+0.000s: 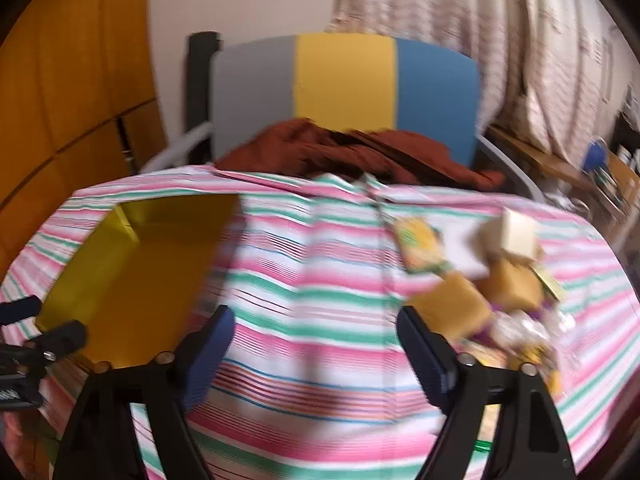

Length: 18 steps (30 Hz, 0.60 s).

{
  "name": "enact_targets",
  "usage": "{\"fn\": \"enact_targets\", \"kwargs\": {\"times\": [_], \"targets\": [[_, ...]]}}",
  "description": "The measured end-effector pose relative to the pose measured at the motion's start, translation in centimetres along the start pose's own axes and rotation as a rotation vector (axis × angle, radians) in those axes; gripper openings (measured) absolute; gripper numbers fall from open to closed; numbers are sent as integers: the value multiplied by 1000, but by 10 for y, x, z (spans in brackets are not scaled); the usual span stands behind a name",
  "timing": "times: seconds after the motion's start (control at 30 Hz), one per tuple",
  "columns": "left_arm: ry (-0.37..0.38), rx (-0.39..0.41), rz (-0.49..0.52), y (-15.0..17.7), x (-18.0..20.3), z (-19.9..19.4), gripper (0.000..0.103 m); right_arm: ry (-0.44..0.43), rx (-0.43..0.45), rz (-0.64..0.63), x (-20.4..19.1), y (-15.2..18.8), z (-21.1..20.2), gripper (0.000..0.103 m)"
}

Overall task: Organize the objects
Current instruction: 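Move both tools from the gold tray over to the pile of items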

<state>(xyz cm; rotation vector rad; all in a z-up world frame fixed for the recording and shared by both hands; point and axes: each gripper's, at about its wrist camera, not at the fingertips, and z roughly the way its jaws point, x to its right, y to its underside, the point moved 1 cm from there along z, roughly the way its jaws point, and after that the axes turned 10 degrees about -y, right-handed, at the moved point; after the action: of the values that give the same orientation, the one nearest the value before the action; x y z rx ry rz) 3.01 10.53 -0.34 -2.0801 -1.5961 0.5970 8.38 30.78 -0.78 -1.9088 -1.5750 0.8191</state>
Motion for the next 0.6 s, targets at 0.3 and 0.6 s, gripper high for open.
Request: {"fn": "enact_targets", "kwargs": {"times": [0.3, 0.6], "targets": [[104, -41, 199, 12, 79, 2, 103, 294, 45, 173, 133, 40, -34, 70], [267, -130, 309, 7, 153, 26, 103, 211, -2, 145, 164, 60, -15, 49]]}}
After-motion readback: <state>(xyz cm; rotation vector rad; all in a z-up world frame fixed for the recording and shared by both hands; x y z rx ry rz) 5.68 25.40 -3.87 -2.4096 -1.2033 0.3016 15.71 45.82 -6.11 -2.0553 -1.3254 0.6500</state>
